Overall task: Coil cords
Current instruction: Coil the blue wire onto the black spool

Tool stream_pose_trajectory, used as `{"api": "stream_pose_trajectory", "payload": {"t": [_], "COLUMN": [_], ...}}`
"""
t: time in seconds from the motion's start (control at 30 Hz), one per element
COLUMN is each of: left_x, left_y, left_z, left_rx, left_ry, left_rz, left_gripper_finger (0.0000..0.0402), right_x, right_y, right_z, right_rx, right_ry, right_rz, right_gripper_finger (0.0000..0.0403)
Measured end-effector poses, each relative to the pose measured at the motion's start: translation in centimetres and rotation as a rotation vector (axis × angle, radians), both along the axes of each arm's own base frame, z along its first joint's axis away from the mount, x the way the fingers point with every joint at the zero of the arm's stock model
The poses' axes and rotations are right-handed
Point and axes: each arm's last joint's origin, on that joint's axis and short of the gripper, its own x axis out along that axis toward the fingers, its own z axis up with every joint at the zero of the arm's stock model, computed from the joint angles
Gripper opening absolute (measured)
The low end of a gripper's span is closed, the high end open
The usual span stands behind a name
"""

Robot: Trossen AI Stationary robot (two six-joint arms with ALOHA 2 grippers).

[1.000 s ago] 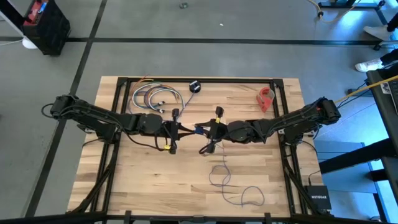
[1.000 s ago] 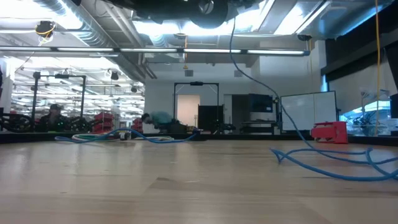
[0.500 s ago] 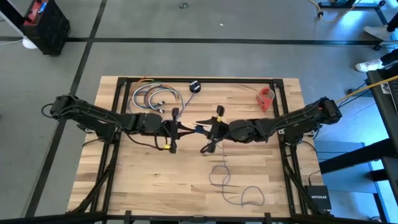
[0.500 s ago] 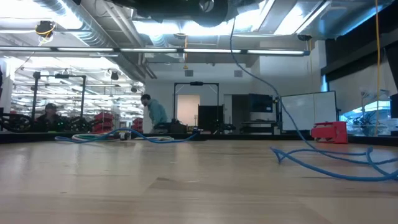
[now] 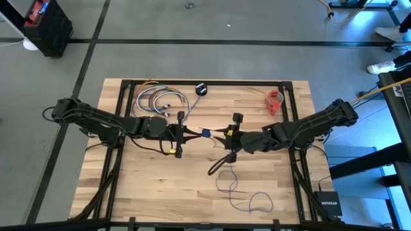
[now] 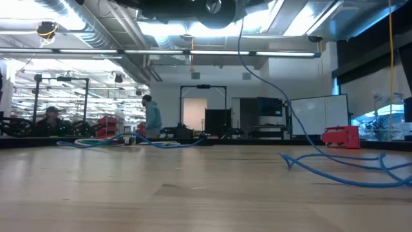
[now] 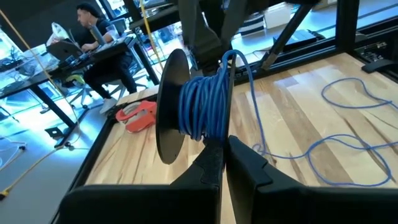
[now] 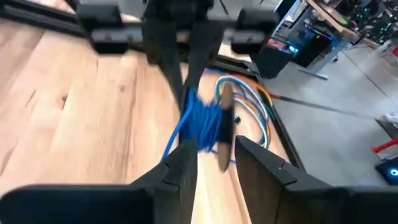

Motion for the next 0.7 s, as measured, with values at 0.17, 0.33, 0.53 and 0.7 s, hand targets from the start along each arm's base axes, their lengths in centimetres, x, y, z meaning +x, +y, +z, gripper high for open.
{"api": "stream_pose_trajectory", "payload": {"t": [0.17, 0.33, 0.53, 0.7], "left_x": [0.0, 0.0, 0.0, 0.0], "left_y": [0.0, 0.0, 0.0, 0.0], "left_z": [0.0, 0.0, 0.0, -0.1], "left_rx": [0.004, 0.01, 0.018, 0.015], "left_ry": [0.0, 0.002, 0.001, 0.006], "left_rz": [-0.004, -0.005, -0.007, -0.001], "left_gripper_finger": [0.0001, 0.0002, 0.0002, 0.0002], "right_x": [0.0, 0.3, 0.7, 1.2], "right_y": [-0.2, -1.0, -2.3, -4.0], "right_z": [-1.9, -2.6, -1.8, -2.0], "right_rx": [-0.023, -0.053, 0.027, 0.073], "right_ry": [-0.009, -0.058, -0.104, -0.102], "right_rz": [-0.034, -0.038, 0.053, 0.093], "right_gripper_finger": [0.0111, 0.0111, 0.0111, 0.0107]}}
